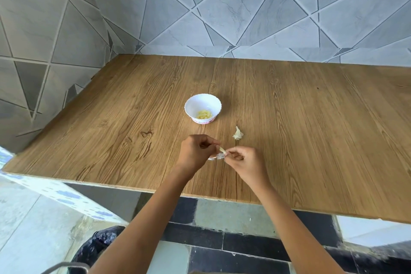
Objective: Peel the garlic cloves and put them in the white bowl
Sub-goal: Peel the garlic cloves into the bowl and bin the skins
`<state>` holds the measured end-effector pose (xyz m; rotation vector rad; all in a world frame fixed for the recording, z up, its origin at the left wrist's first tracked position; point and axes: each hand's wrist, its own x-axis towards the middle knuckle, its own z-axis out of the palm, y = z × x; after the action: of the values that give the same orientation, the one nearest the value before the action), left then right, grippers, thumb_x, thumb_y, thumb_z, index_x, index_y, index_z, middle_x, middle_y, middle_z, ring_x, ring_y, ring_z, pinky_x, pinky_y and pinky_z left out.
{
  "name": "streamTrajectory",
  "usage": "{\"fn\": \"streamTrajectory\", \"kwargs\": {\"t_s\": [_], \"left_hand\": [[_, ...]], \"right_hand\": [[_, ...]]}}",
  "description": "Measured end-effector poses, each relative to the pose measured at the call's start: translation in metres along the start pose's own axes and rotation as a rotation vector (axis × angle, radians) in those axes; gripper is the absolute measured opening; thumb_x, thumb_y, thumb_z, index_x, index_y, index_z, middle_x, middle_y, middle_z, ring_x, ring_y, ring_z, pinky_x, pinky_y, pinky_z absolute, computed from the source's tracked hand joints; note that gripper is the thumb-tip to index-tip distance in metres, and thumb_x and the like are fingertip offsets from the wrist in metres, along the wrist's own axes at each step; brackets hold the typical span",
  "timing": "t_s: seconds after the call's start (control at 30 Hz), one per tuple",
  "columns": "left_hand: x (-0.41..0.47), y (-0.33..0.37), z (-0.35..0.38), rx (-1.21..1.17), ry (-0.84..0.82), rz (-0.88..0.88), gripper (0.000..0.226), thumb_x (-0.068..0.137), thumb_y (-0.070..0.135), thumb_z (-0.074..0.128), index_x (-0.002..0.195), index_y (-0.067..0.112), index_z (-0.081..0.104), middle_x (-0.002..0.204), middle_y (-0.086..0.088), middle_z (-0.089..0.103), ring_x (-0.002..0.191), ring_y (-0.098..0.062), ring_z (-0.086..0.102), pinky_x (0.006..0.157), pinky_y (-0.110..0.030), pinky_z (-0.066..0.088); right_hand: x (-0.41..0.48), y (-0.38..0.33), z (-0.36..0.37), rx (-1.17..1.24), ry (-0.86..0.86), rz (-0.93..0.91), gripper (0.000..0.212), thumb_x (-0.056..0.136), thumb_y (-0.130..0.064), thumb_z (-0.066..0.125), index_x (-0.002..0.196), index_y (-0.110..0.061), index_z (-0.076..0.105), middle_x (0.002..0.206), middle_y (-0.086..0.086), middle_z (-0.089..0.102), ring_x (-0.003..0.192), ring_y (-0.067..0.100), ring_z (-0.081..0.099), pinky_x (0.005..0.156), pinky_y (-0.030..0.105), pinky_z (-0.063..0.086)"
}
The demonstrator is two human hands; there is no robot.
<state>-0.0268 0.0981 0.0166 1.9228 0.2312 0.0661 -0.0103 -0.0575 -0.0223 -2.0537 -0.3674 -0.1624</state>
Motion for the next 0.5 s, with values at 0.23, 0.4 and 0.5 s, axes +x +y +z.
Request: {"fn": "streamTrajectory", "kwargs": {"t_s": [0.23,0.4,0.5], "left_hand": [[-0.0020,-0.0005,0.0014,-0.077,-0.043,-0.024,0.014,0.080,-0.003,0.068,0.078,0.010,0.071,0.074,-0.005,0.072,0.069,-0.017,0.069,0.072,-0.029,0.057],[-0.0026,-0.0040,0.0008,-0.121,-0.064,-0.022,0.012,0.082,-0.004,0.067,0.080,0.007,0.071,0.077,-0.011,0.072,0.072,-0.023,0.070,0.073,-0.029,0.058],[-0.0055,-0.0034,-0.0006,-0.216,-0.108,-0.032,0.007,0.085,-0.006,0.063,0.087,-0.002,0.069,0.076,-0.014,0.069,0.064,-0.012,0.067,0.061,-0.017,0.053]], "right_hand": [[0.0003,-0.0021,0.0017,-0.137,0.053,-0.126,0.003,0.070,-0.005,0.073,0.071,-0.008,0.073,0.060,-0.003,0.066,0.049,0.008,0.058,0.047,0.029,0.051],[0.0017,-0.0014,0.0019,-0.209,0.038,-0.192,0.006,0.071,-0.007,0.070,0.065,-0.009,0.068,0.052,-0.003,0.060,0.043,0.015,0.055,0.040,0.032,0.047],[0.0004,0.0005,0.0009,-0.092,0.005,-0.087,0.005,0.076,-0.008,0.070,0.073,-0.006,0.072,0.054,-0.004,0.062,0.046,0.016,0.059,0.044,0.030,0.047]]}}
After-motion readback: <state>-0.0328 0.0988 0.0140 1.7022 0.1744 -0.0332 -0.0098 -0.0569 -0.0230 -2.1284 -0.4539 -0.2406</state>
